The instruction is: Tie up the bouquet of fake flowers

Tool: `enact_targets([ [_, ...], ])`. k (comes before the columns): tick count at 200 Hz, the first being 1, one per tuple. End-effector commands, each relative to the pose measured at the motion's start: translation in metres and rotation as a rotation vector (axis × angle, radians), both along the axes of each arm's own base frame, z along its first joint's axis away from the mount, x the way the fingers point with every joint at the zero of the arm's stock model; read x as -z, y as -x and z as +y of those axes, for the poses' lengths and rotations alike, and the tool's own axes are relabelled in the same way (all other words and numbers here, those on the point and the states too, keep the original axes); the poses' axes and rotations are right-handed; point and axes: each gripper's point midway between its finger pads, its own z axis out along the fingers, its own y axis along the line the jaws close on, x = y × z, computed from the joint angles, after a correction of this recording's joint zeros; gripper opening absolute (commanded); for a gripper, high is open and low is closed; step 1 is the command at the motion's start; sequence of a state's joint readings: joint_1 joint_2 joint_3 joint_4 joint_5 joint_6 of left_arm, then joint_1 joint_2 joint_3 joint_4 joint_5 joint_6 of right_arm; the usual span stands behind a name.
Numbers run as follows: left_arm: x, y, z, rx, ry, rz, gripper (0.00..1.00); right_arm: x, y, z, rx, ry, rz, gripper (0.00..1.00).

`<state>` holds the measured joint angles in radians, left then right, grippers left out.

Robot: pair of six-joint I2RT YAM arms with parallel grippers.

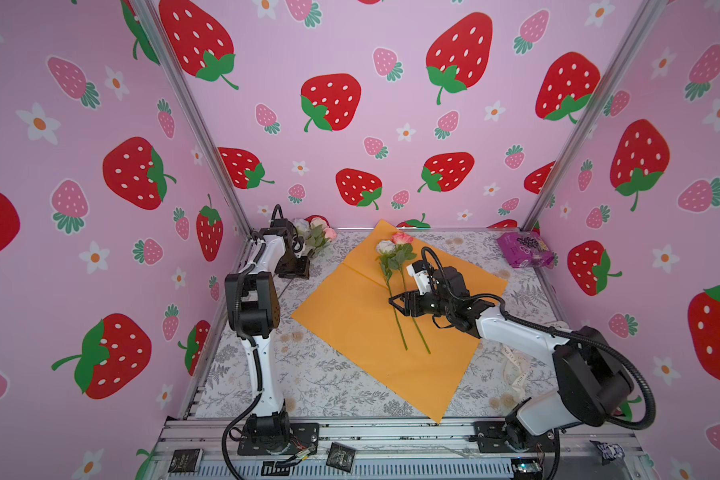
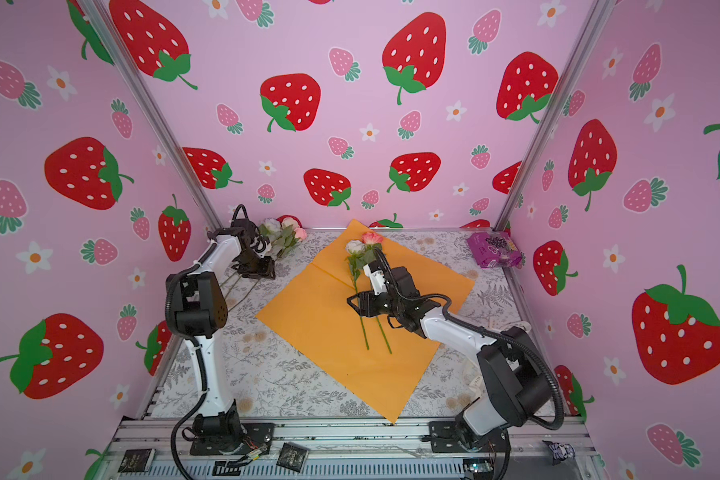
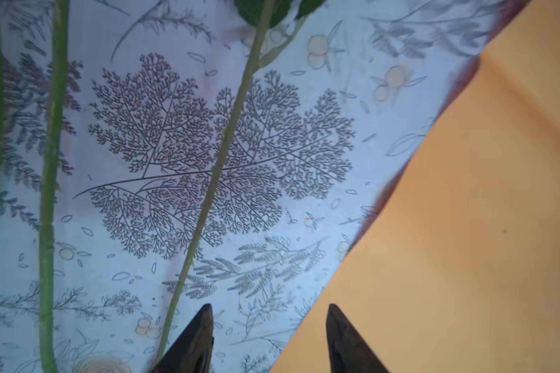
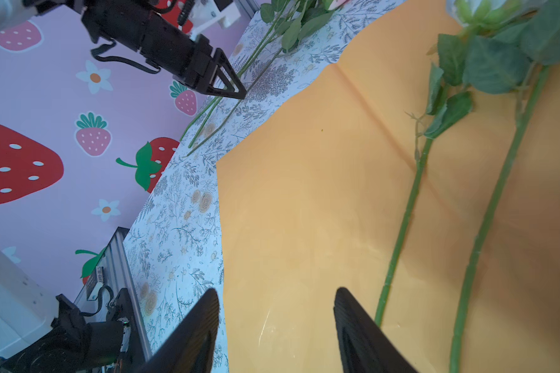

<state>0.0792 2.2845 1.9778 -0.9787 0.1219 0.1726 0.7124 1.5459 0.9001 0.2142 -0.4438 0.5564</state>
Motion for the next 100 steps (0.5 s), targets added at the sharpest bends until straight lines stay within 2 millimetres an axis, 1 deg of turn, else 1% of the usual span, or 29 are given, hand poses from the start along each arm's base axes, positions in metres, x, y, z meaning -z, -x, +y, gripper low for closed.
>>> enact_targets([
  [1,-0.008,-0.006,0.019,0.035,-0.054,-0.003,0.58,-0.010,0.003,0.020,-0.048,-0.046,-0.003,0.61],
  [20,-0.004,-0.015,0.025,0.039,-0.073,-0.022,0.59,-0.009,0.002,0.030,-0.059,-0.052,0.008,0.61],
  [50,0.003,-0.023,0.023,0.065,-0.066,-0.013,0.59,-0.001,0.001,0.041,-0.059,-0.051,0.042,0.61],
  [66,0.009,-0.026,0.020,0.076,-0.047,0.002,0.58,0.003,0.001,0.044,-0.059,-0.048,0.057,0.61],
  [78,0.010,-0.028,0.020,0.078,-0.040,0.009,0.56,0.004,0.000,0.044,-0.055,-0.045,0.062,0.61],
  [100,0.010,-0.034,0.017,0.077,-0.015,-0.008,0.54,0.004,-0.002,0.044,-0.046,-0.038,0.057,0.61],
])
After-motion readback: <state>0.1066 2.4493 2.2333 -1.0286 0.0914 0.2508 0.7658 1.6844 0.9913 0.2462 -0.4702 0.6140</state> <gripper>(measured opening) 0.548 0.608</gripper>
